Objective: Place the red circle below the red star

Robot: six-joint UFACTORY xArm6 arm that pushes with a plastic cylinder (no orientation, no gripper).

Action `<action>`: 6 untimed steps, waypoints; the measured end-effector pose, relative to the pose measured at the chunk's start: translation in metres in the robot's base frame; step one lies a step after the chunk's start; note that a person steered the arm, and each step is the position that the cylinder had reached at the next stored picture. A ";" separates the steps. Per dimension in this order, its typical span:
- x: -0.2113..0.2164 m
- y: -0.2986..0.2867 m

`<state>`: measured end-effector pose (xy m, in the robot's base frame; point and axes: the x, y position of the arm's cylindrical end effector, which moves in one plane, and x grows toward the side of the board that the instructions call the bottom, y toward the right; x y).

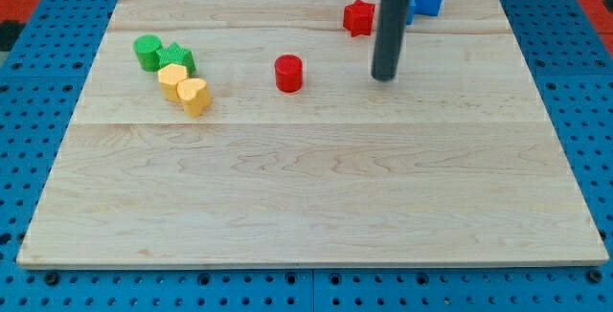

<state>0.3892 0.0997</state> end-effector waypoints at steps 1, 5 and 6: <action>0.009 -0.086; -0.046 -0.214; -0.084 -0.181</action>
